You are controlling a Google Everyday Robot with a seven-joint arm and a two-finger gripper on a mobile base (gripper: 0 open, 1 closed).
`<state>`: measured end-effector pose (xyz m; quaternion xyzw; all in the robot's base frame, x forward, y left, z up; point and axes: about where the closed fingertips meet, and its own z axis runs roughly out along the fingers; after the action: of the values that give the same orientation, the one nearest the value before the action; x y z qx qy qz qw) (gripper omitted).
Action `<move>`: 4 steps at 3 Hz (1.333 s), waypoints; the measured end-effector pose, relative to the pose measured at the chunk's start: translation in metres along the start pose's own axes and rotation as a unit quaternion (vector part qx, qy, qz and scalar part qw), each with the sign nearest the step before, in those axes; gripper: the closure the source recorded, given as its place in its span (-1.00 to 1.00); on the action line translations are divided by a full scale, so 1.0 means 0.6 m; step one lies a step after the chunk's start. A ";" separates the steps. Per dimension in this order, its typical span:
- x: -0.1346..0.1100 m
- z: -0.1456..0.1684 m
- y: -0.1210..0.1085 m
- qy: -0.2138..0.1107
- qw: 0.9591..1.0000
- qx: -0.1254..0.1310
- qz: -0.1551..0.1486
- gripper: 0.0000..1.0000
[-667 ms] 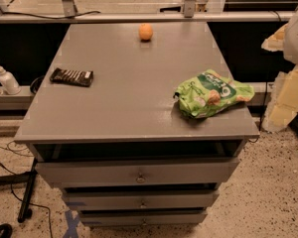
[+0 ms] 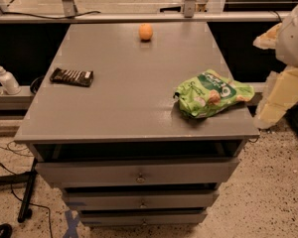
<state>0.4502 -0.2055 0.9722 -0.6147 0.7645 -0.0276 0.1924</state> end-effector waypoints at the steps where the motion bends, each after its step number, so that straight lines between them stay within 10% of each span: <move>1: -0.052 0.059 -0.032 -0.072 0.997 0.011 -0.037 -1.00; 2: -0.114 0.139 -0.072 -0.142 0.986 0.012 -0.086 -1.00; 4: -0.134 0.252 -0.122 -0.177 0.976 -0.012 -0.127 -1.00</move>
Offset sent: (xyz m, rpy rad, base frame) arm 0.1285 0.1099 -0.0816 0.3161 -0.1802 0.3812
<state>0.5814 -0.1172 0.8740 -0.7041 0.6343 0.0669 0.3120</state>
